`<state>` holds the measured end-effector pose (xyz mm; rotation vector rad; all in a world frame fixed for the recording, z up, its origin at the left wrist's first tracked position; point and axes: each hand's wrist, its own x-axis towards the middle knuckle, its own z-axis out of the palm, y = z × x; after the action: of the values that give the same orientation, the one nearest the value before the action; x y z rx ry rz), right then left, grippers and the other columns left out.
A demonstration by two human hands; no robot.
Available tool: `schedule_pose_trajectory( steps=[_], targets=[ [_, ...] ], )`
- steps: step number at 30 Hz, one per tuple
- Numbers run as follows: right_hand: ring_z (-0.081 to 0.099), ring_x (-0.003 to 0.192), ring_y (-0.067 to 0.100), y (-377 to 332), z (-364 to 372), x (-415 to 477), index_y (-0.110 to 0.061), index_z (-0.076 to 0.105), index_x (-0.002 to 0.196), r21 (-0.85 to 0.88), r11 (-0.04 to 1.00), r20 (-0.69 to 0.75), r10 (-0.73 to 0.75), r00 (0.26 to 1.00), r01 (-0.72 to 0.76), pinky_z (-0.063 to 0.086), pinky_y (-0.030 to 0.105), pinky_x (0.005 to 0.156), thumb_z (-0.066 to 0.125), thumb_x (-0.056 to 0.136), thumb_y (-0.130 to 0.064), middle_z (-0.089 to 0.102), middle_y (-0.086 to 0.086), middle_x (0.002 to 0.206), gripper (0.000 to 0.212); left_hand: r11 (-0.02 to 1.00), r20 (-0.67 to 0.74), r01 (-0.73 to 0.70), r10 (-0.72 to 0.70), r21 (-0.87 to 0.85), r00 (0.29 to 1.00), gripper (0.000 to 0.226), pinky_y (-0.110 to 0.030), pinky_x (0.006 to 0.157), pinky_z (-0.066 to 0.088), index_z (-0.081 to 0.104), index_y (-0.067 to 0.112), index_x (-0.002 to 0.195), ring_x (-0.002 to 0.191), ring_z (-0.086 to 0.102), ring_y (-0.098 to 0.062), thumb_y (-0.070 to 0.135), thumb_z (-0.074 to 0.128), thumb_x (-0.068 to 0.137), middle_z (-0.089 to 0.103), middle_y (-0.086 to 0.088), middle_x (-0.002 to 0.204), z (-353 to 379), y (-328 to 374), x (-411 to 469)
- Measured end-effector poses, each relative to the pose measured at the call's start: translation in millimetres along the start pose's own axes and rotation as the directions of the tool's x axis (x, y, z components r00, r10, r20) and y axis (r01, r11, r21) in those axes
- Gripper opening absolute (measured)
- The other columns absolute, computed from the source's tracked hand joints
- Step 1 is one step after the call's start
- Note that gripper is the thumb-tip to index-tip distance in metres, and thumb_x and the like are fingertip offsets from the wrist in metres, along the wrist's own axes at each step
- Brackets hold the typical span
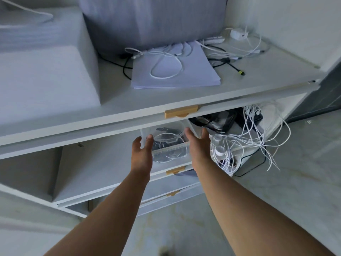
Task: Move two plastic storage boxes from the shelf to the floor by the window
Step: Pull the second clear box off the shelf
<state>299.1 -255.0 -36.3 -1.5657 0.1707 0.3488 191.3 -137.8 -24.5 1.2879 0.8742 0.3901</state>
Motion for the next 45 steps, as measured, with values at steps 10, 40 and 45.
schedule_pose_trajectory(
  steps=[10, 40, 45],
  targets=[
    [0.044, 0.145, 0.032, 8.8, -2.5, -4.3, -0.014, 0.032, 0.159, -0.05, 0.993, 0.088, 0.113, 0.99, -0.109, 0.041, 0.037, 0.097, 0.079, 0.072, -0.054, 0.037, 0.009, 0.164, 0.107, 0.998, 0.015, 0.05, -0.05, 0.026, 0.999, 0.077, -0.037, 0.101, 0.034, 0.031, 0.025, 0.152, 0.135, 0.045, -0.033, 0.045, 0.067, 0.087, 0.043, -0.008, 0.152, 6.0, -1.8, -9.6],
    [0.063, 0.077, 0.018, -66.8, -37.3, -339.7, -0.01, 0.061, 0.115, -0.038, 0.98, 0.612, -0.13, 0.78, 0.193, 0.044, 0.026, 0.058, 0.082, 0.059, -0.045, 0.073, 0.017, 0.108, 0.069, 0.926, -0.483, -0.308, 0.171, -0.219, 0.858, 0.079, -0.042, 0.1, 0.049, 0.045, 0.021, 0.147, 0.118, 0.064, -0.025, 0.033, 0.068, 0.072, 0.064, -0.003, 0.133, -167.2, 60.8, -349.7],
    [0.068, 0.08, 0.018, -59.3, 14.6, -428.7, -0.006, 0.061, 0.12, 0.005, 0.982, 0.738, -0.131, 0.661, 0.189, 0.05, 0.021, 0.054, 0.082, 0.068, -0.035, 0.073, 0.012, 0.105, 0.063, 0.899, -0.605, -0.377, 0.175, -0.223, 0.776, 0.079, -0.032, 0.097, 0.047, 0.042, 0.019, 0.149, 0.123, 0.059, -0.021, 0.031, 0.067, 0.075, 0.058, -0.003, 0.14, -254.9, 68.6, -410.2]
  ],
)
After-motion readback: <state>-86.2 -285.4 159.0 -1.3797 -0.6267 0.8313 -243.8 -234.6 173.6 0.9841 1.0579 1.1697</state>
